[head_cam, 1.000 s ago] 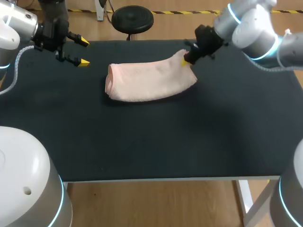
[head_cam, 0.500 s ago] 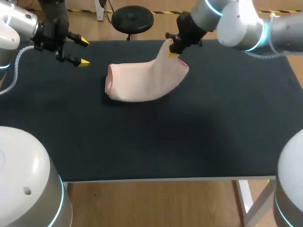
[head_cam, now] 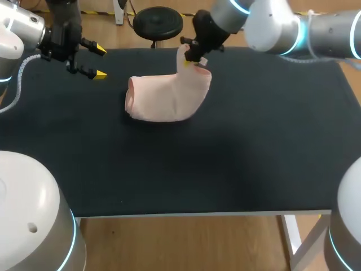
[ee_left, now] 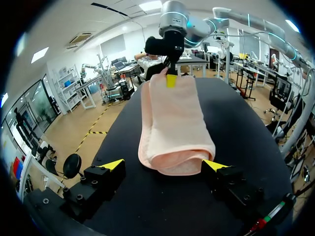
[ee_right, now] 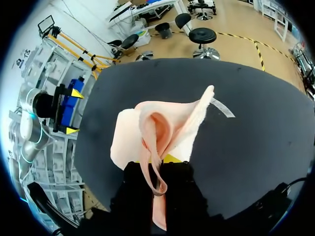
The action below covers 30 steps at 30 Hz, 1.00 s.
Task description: Fold the towel
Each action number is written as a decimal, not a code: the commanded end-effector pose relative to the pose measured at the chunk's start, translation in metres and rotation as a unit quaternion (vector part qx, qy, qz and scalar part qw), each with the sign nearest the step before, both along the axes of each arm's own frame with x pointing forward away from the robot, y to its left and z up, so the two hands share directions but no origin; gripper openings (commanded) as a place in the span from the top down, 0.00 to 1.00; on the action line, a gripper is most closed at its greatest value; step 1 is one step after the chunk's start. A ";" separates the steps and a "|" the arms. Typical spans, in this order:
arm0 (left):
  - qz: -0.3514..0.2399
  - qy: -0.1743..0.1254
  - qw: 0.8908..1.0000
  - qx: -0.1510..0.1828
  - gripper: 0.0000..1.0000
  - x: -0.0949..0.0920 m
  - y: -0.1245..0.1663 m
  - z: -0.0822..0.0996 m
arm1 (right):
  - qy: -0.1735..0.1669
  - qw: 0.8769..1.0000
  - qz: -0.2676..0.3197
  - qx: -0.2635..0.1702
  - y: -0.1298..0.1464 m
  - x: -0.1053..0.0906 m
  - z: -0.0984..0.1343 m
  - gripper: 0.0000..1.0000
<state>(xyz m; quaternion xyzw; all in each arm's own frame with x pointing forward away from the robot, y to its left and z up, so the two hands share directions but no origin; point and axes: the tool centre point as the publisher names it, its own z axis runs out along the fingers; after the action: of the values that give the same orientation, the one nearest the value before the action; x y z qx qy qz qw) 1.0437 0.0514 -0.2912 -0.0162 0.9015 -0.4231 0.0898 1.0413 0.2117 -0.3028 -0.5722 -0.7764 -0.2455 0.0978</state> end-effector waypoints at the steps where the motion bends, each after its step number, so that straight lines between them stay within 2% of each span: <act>1: 0.000 -0.002 1.000 -0.001 0.00 0.000 0.000 -0.001 | 0.011 1.000 0.011 -0.005 0.022 0.008 -0.008 1.00; 7: 0.000 -0.002 1.000 -0.001 0.00 0.000 0.000 -0.001 | 0.013 0.999 0.031 -0.017 0.042 0.005 -0.016 1.00; 14: 0.000 -0.002 1.000 -0.001 0.00 0.000 0.000 -0.001 | 0.004 0.997 0.065 -0.052 0.066 -0.002 -0.033 1.00; 30: 0.000 -0.002 1.000 -0.001 0.00 0.000 0.000 -0.001 | -0.011 0.989 0.130 -0.074 0.112 -0.012 -0.045 1.00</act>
<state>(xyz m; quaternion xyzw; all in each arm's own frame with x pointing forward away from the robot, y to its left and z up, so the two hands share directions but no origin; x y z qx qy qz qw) 1.0437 0.0514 -0.2913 -0.0161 0.9015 -0.4231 0.0899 1.0225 0.3140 -0.3452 -0.4718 -0.8584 -0.1866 0.0761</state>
